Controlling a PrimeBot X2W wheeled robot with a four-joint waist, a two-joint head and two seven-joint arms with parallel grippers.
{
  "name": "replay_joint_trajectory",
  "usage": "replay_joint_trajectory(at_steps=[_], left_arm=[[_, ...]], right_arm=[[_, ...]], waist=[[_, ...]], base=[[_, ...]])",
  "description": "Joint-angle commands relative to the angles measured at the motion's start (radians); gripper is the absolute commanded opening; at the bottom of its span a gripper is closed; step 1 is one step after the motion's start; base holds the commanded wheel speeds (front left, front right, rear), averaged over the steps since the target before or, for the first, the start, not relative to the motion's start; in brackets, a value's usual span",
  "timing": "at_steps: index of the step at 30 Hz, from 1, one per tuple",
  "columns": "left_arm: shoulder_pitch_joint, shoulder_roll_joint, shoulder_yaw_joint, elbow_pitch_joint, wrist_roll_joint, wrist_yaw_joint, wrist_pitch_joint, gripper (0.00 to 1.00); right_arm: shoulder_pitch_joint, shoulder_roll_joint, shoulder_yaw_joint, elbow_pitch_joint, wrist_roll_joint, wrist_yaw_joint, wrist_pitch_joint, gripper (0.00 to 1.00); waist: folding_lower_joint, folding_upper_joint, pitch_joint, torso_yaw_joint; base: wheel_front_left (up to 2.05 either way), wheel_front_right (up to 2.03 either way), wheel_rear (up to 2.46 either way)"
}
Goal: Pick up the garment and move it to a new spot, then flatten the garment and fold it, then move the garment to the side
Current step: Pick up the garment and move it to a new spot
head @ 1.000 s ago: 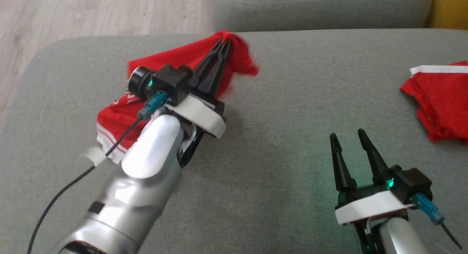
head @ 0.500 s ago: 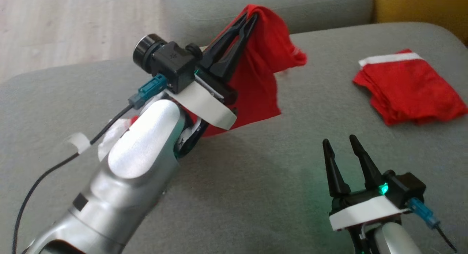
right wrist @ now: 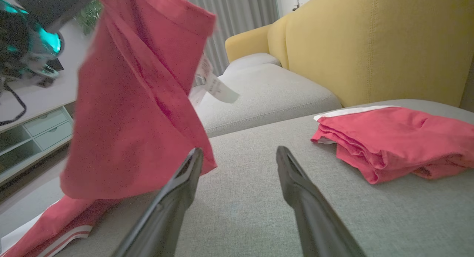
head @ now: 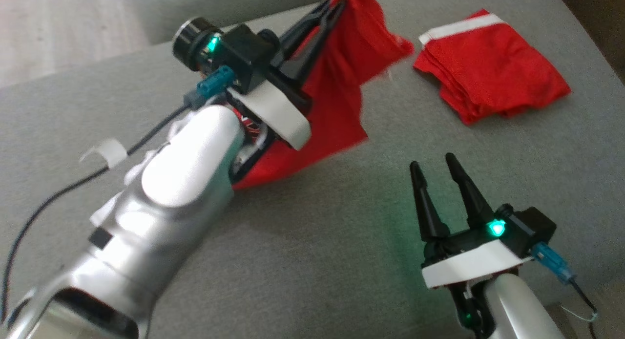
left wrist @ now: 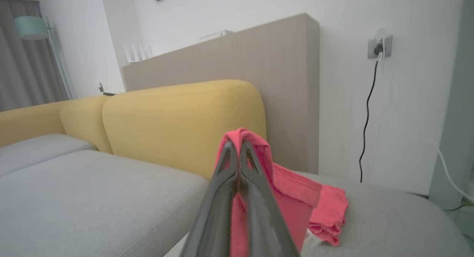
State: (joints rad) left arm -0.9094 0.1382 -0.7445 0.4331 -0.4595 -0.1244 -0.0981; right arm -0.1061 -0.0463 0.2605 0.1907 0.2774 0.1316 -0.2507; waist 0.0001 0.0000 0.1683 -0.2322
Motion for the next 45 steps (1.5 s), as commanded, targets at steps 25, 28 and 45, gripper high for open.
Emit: replay_joint_trajectory(at_steps=[25, 28, 45], left_arm=[[-0.025, 0.055, 0.084, 0.209, -0.006, 0.07, -0.163, 1.0], [0.058, 0.073, 0.108, 0.136, 0.006, 0.098, -0.163, 1.0], [0.72, 0.042, 0.377, -0.238, 0.062, 0.262, -0.164, 1.0]], right_arm=[[-0.029, -0.004, -0.044, -0.017, -0.035, -0.001, -0.011, 1.0], [-0.02, -0.004, -0.067, -0.014, -0.045, -0.001, -0.011, 1.0], [0.053, -0.004, -0.19, -0.015, -0.1, -0.001, -0.011, 1.0]], waist=[[-0.0001, 0.0, -0.003, 0.16], [-0.0001, 0.0, -0.017, 0.194], [-0.0001, 0.0, -0.061, 0.341]], base=[[0.0, 0.0, 0.0], [0.0, 0.0, 0.0], [0.0, 0.0, 0.0]])
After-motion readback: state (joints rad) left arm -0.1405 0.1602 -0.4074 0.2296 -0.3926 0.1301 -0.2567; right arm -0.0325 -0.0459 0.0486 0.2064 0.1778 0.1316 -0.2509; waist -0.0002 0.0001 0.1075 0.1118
